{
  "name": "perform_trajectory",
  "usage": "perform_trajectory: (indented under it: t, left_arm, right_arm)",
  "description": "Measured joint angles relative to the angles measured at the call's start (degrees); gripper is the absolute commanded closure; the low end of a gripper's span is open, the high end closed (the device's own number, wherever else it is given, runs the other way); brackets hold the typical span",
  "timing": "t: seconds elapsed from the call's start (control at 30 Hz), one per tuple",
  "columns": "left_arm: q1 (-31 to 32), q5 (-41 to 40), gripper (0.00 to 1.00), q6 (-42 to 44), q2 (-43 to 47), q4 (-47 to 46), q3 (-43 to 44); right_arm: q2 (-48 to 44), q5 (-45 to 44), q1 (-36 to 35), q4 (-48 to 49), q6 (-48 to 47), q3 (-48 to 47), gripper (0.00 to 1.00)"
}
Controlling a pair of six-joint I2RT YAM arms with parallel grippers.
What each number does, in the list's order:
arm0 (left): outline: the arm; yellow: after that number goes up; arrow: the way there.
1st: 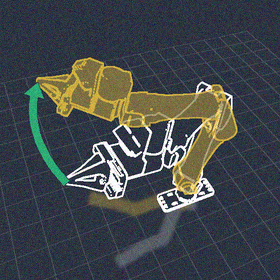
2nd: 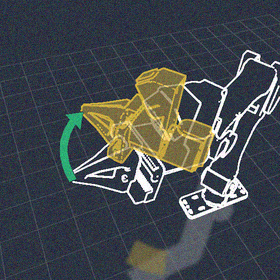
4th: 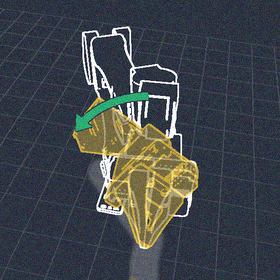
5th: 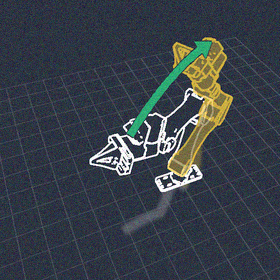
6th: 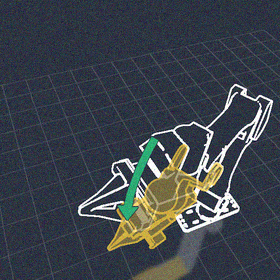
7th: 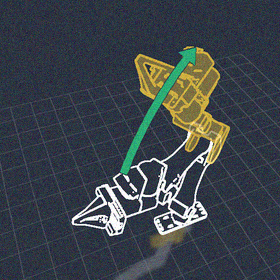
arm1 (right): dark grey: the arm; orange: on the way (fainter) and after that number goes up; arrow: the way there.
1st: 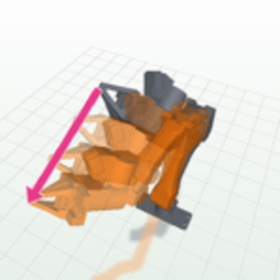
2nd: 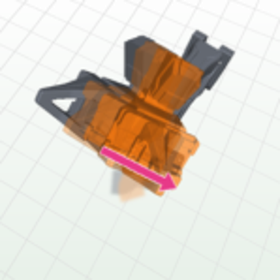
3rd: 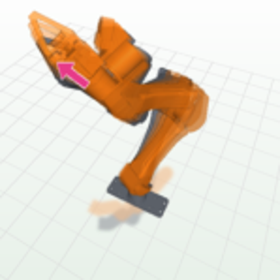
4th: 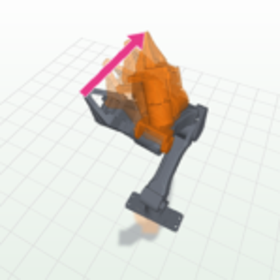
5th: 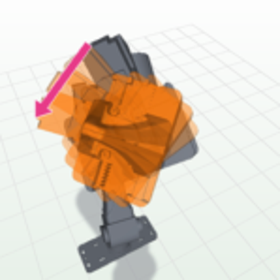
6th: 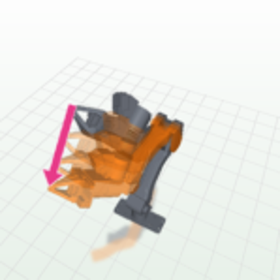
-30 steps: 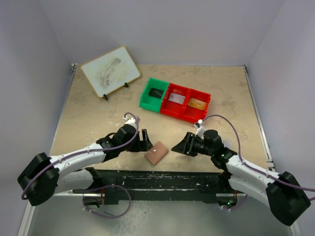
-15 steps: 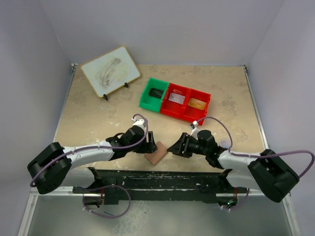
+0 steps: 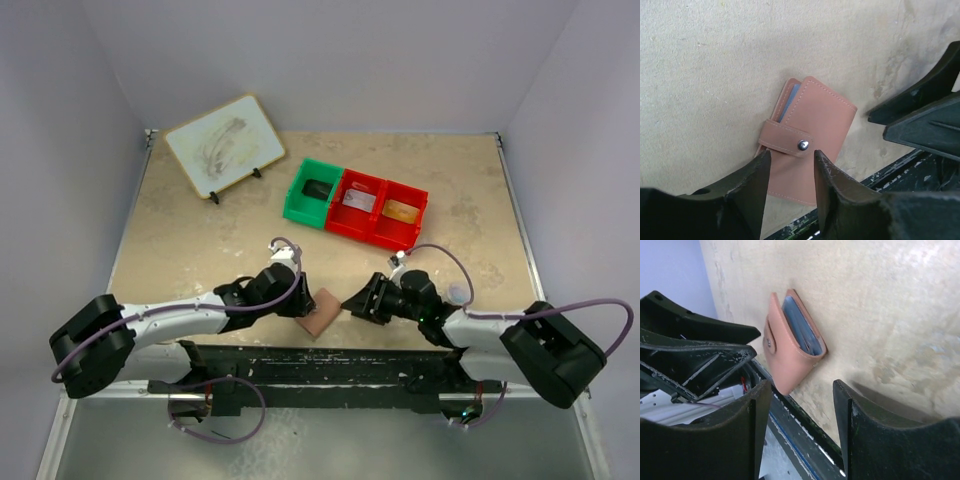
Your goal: Take the credit cards out of the card holder
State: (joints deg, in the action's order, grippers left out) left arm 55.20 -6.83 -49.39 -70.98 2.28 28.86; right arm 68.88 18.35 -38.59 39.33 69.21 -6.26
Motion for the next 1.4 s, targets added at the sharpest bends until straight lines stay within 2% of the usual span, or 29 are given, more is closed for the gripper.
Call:
perform_trajectory:
  t: [0.2, 0.5, 0.8, 0.9, 1.03, 1.1, 1.2, 1.4]
  left_arm:
    - [0.6, -0.7, 0.76, -3.3, 1.0, -2.6, -1.3]
    - [3.8, -4.3, 0.72, -9.1, 0.2, -6.0, -4.1]
    - [7.2, -10.1, 0.70, -12.9, -1.6, -8.6, -4.1]
    - [7.5, -11.8, 0.65, -13.6, -1.3, -7.7, -3.9]
    - [7.6, -15.5, 0.58, -13.1, 0.1, -1.7, -0.9]
    - [7.6, -16.7, 0.55, -12.2, 0.1, 1.0, 1.3]
    - [7.6, -17.5, 0.54, -9.2, -1.3, 5.7, 5.8]
    - [7.6, -17.4, 0.54, -2.6, -8.2, 12.7, 13.6]
  right_arm:
    - [6.9, 0.7, 0.0, 4.0, -0.4, -2.3, 0.47]
    - [14.8, 3.0, 0.0, 5.9, -3.3, -9.4, 0.50]
    - [20.2, 7.4, -0.2, 1.6, -8.9, -20.7, 0.48]
    - [19.0, 4.6, -0.3, -3.8, -11.5, -23.1, 0.43]
    - [9.1, -1.7, -0.4, -14.7, -14.9, -23.2, 0.42]
    - [5.5, -4.0, -0.4, -17.1, -15.7, -23.1, 0.43]
    - [2.7, -4.5, -0.4, -17.5, -15.7, -20.6, 0.45]
    - [2.9, -2.9, -0.5, -15.5, -11.3, -10.4, 0.48]
